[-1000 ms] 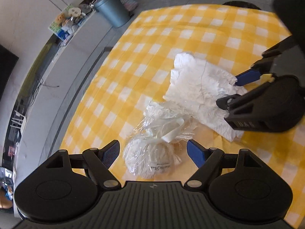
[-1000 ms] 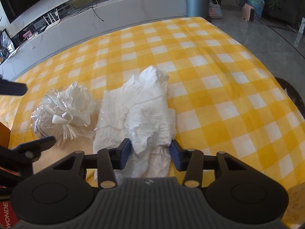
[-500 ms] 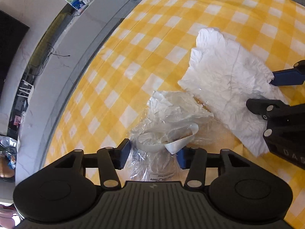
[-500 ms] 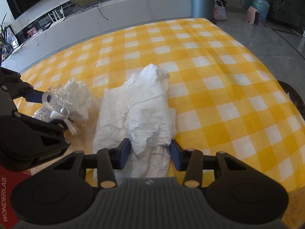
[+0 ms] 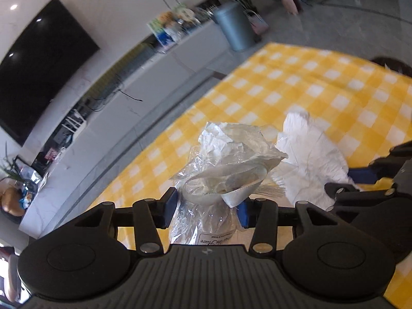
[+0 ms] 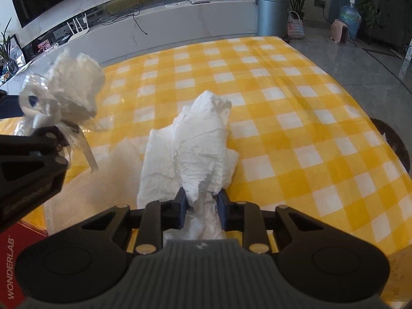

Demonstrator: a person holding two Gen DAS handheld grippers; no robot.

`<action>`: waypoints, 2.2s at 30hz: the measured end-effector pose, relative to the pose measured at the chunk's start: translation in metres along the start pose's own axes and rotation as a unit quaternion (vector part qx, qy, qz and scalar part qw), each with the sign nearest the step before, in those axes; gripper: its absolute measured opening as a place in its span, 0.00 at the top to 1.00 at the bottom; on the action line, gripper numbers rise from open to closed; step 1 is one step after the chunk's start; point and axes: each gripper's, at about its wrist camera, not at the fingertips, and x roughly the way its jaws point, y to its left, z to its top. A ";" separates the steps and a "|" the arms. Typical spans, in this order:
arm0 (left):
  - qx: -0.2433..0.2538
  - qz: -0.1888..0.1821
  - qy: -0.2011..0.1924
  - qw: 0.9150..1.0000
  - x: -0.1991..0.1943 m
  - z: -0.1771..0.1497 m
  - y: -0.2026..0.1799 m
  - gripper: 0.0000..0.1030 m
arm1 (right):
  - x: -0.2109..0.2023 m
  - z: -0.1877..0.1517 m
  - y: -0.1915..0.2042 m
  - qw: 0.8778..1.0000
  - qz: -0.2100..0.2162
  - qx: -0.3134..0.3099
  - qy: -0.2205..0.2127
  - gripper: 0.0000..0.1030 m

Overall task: Organize soft objects
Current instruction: 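Lift the tissue and plastic bag with both tools toward the box, then carry the tissue and plastic bag with both tools over the orange box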

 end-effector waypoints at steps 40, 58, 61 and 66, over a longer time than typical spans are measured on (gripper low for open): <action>-0.350 0.057 -0.210 0.911 -0.218 -0.140 0.168 0.49 | -0.237 -0.025 0.069 0.959 0.141 -0.003 -0.248 0.80; -0.503 0.009 -0.167 0.848 -0.208 -0.273 0.278 0.50 | -0.245 -0.060 0.222 0.959 0.193 -0.108 -0.179 0.80; -0.512 0.015 -0.165 0.843 -0.193 -0.290 0.285 0.50 | -0.214 -0.057 0.251 0.964 0.190 -0.123 -0.142 0.80; -0.531 -0.029 -0.134 0.836 -0.172 -0.311 0.292 0.50 | -0.149 -0.041 0.299 0.973 0.154 -0.159 -0.064 0.80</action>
